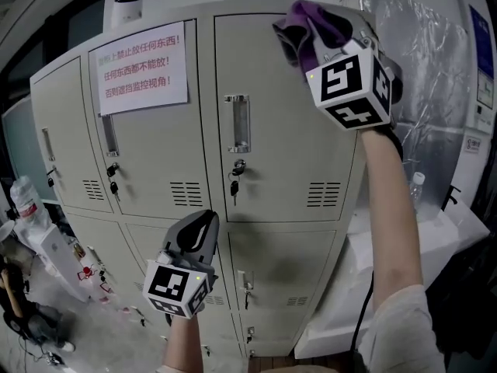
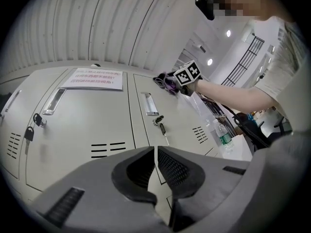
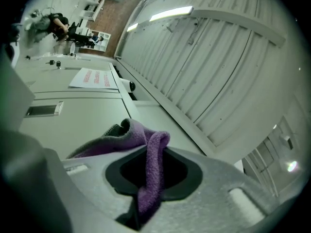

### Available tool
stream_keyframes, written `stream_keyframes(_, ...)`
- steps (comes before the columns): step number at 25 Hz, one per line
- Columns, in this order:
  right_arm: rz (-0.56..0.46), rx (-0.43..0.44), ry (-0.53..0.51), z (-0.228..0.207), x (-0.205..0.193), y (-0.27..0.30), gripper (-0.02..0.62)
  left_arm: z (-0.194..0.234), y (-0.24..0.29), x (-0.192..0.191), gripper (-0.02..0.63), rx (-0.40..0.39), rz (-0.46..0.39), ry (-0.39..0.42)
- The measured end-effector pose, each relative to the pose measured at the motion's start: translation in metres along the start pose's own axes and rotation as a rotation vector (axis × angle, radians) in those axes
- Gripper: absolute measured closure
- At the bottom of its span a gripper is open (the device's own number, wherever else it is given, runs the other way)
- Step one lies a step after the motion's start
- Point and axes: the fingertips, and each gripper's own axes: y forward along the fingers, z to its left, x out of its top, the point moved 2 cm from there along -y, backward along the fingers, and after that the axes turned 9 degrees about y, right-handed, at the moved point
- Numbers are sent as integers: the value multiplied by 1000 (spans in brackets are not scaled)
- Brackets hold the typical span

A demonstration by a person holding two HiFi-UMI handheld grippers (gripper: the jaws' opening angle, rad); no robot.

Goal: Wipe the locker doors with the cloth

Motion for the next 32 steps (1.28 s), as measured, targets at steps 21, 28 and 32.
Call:
stream_keyframes(21,-61,-92,65,-12,-5,-45,543,-12,-2,-1,588,-14,15,-2)
stream_keyframes(28,-144,114,-46,95,50,-29,541,-9,-7,-2,588,-2,26,4)
stream_keyframes(32,-163,195,-163,144,69,-23,541,-1,-16,-4,588,19,36,7)
